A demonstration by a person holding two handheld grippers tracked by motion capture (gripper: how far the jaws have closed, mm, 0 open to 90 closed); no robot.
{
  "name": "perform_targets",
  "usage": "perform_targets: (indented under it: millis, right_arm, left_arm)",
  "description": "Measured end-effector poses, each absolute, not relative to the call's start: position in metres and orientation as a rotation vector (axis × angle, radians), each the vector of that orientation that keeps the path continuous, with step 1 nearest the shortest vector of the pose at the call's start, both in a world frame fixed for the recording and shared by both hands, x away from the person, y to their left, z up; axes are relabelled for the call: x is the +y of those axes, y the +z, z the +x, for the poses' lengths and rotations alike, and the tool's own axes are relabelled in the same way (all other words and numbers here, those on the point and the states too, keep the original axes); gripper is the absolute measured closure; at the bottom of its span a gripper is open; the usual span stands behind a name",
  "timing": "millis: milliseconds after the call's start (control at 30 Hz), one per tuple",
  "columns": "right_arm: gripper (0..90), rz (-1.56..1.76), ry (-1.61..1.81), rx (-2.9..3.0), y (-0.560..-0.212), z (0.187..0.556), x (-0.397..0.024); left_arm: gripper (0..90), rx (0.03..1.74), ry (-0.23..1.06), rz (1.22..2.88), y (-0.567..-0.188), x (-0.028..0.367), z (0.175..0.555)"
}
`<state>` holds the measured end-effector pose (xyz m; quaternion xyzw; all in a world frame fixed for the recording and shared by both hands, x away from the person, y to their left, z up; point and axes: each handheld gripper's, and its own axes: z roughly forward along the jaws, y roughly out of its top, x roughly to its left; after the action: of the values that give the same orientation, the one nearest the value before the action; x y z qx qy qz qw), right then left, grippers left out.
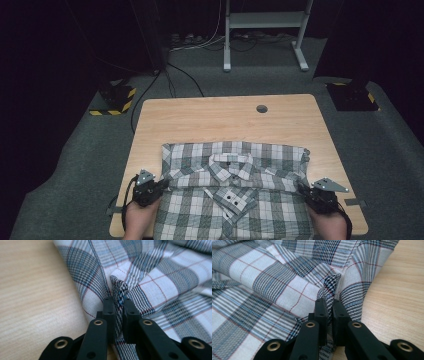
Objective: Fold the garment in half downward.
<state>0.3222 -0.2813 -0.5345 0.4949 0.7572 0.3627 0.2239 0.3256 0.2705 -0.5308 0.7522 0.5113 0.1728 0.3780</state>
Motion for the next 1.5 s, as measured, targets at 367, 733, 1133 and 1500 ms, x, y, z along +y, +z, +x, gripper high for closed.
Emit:
perform_targets:
  millis: [367,733,1133,1500]
  right_arm:
    - [83.8,1.346,0.974,2.099,-0.536,0.330,-0.280]
    - [83.8,1.339,0.944,2.105,-0.535,0.344,-0.277]
    - [83.8,1.363,0.932,2.096,-0.534,0.368,-0.274]
    - [83.7,1.404,0.932,2.071,-0.533,0.395,-0.272]
  left_arm:
    - [82.7,1.291,0.529,1.987,-0.535,0.262,0.331]
    - [82.5,1.319,0.540,1.968,-0.535,0.261,0.345]
    - [82.5,1.346,0.526,1.941,-0.535,0.262,0.364]
    - [82.4,1.374,0.536,1.910,-0.536,0.260,0.382]
